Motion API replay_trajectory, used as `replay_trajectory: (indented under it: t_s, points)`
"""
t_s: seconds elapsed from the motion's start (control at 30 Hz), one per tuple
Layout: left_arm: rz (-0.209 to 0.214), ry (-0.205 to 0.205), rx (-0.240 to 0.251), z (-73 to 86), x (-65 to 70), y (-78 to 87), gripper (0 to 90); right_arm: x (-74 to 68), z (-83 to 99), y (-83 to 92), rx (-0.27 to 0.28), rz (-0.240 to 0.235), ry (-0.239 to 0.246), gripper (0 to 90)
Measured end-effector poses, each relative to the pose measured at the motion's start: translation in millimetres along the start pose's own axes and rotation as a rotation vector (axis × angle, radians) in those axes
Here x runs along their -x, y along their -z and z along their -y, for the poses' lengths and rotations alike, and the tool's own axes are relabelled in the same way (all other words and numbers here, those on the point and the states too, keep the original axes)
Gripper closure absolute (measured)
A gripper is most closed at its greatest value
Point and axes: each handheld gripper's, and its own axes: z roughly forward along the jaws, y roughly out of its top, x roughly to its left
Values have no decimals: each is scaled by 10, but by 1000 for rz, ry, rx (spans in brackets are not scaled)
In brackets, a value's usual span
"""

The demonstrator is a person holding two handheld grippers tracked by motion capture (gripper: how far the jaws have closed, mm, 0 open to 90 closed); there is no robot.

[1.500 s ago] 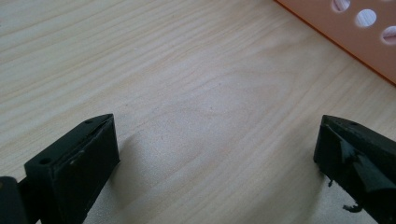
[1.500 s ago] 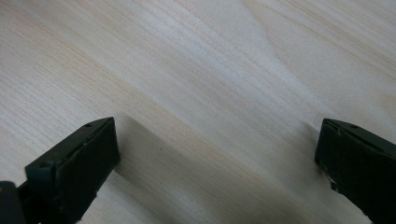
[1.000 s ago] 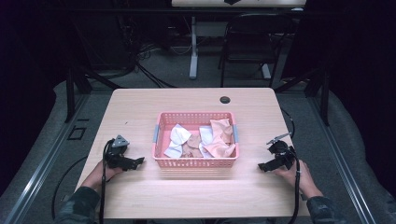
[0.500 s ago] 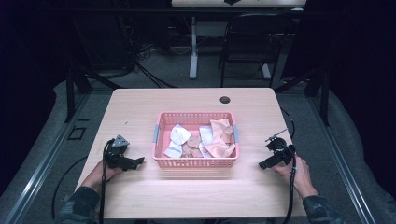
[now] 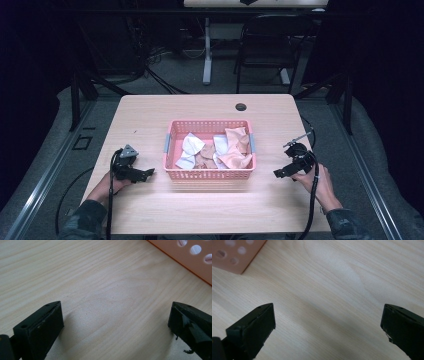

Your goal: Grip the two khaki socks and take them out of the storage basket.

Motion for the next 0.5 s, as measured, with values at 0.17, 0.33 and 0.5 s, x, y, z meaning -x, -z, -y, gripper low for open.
replay_trajectory:
  t_s: [0.17,0.33,0.5]
  points:
    - [0,0,0,0,0,0,0,-49,-28,96,41,-13,1,0]
    - [0,0,0,0,0,0,0,-90,-71,185,67,-27,13,12]
    - [0,0,0,0,0,0,0,-186,-149,306,89,-35,34,5]
